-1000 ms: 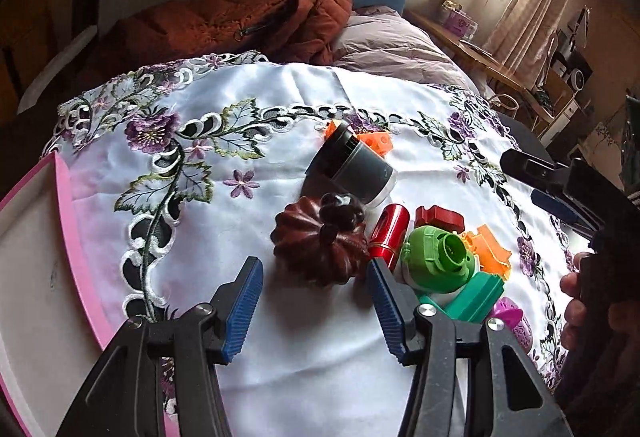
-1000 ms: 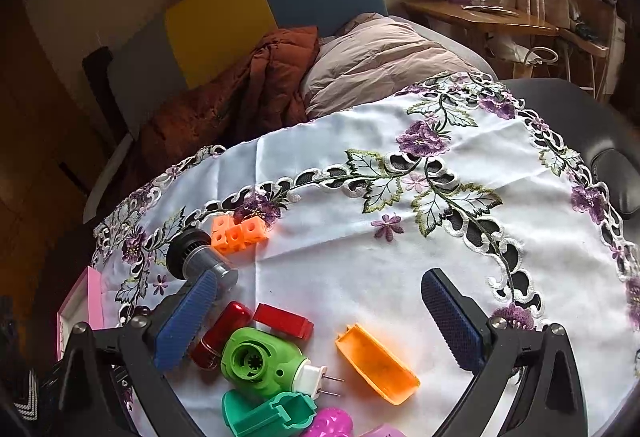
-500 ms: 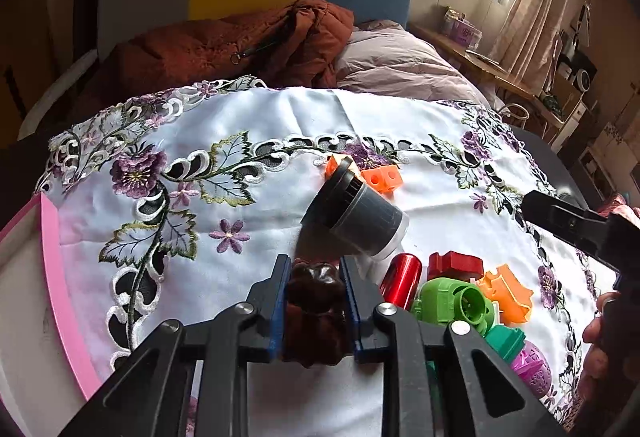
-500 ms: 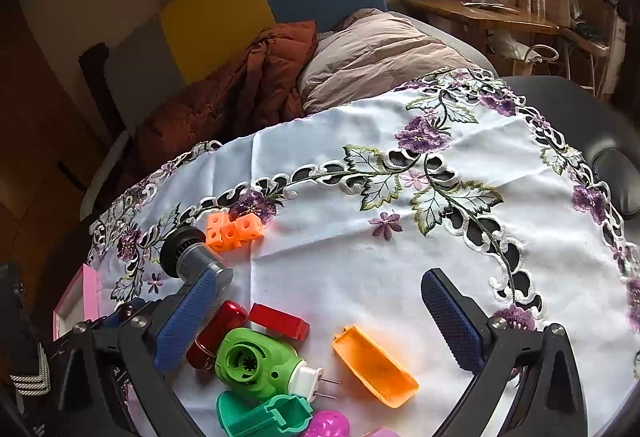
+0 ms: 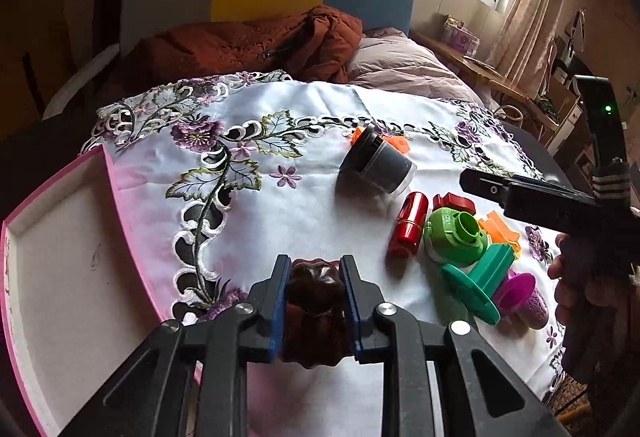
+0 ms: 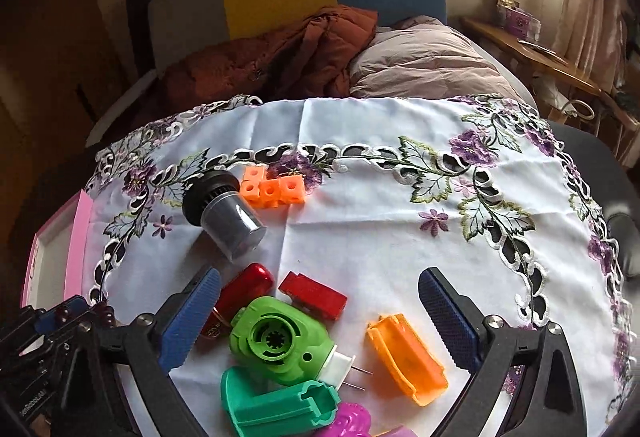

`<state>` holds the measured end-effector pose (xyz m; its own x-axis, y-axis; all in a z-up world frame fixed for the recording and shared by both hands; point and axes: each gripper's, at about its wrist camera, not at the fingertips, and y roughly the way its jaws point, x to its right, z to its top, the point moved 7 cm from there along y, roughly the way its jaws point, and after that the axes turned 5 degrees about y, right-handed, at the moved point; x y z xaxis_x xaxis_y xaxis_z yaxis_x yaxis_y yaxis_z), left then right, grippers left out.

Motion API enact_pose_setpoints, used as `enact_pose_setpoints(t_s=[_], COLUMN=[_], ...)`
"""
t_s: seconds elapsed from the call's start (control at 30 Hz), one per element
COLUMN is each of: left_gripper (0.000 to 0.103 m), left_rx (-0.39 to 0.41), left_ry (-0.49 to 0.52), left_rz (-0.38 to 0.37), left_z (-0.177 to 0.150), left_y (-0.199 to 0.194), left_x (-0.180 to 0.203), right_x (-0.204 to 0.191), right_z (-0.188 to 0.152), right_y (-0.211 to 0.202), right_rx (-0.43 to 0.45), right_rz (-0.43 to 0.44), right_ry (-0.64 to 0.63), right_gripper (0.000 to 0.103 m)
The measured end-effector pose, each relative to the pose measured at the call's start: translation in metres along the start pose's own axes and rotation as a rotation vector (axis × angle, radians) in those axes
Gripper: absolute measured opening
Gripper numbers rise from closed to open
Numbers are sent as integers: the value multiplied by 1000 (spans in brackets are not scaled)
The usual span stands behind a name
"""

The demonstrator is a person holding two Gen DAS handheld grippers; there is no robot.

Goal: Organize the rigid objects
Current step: 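Grasp the brown pumpkin-shaped lid with the left gripper and lift, then carry the brown lid over the pink tray with left while right grasps the black-capped clear jar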

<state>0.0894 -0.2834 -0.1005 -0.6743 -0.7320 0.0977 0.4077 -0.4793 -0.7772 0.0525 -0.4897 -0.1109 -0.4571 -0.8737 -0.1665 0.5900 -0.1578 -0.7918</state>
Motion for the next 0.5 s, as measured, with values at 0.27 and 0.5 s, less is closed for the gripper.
enact_pose_setpoints(t_s=[0.27,0.5], left_gripper=[24,24], left_rx=[33,54], left_ry=[-42,-101], left_rz=[1,27], left_z=[-10,-19], left_y=[-30,-54], left_x=[-13,-38], right_x=[-16,-31], right_z=[-5,-2], right_y=[4,3], right_rx=[8,41], right_rz=[-39,-71], right_ry=[-96,-153], right_gripper=[98,97])
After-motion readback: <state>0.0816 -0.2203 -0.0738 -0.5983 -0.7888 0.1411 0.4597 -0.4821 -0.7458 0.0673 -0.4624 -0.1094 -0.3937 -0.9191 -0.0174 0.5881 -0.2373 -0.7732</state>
